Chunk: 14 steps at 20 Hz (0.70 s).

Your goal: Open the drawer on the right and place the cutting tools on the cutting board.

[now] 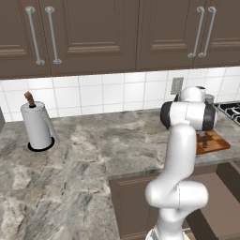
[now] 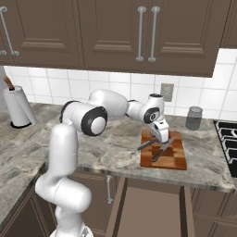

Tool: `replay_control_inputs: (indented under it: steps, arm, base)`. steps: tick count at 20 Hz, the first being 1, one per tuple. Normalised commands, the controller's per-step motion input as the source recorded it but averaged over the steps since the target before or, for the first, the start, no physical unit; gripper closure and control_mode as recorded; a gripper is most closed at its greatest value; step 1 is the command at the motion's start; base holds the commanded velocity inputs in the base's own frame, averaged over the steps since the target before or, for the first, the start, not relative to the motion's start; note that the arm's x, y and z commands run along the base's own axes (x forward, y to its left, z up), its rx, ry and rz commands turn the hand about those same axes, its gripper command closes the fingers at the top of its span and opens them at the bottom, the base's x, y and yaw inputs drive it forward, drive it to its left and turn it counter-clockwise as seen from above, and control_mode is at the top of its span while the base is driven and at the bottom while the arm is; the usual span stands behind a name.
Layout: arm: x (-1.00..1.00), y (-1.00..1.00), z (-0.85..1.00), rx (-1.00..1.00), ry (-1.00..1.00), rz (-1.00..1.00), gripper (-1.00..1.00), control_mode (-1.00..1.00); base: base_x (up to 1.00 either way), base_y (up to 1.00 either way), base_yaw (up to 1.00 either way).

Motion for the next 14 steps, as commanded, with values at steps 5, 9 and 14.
replay_control_inputs:
  steps: [5,9,14]
  arm:
    - [-0.68,0.17,0.29,0.0,-0.02,0.0,-1.0,-1.0]
    - [-0.77,0.32,0.21,0.0,-0.03,0.0,-1.0,-1.0]
    - [-0.73,0.24,0.21,0.0,-0.06,0.0,-1.0,-1.0]
  base:
    - [0.0,0.0,0.0]
    - [0.0,0.0,0.0]
    - [0.0,0.0,0.0]
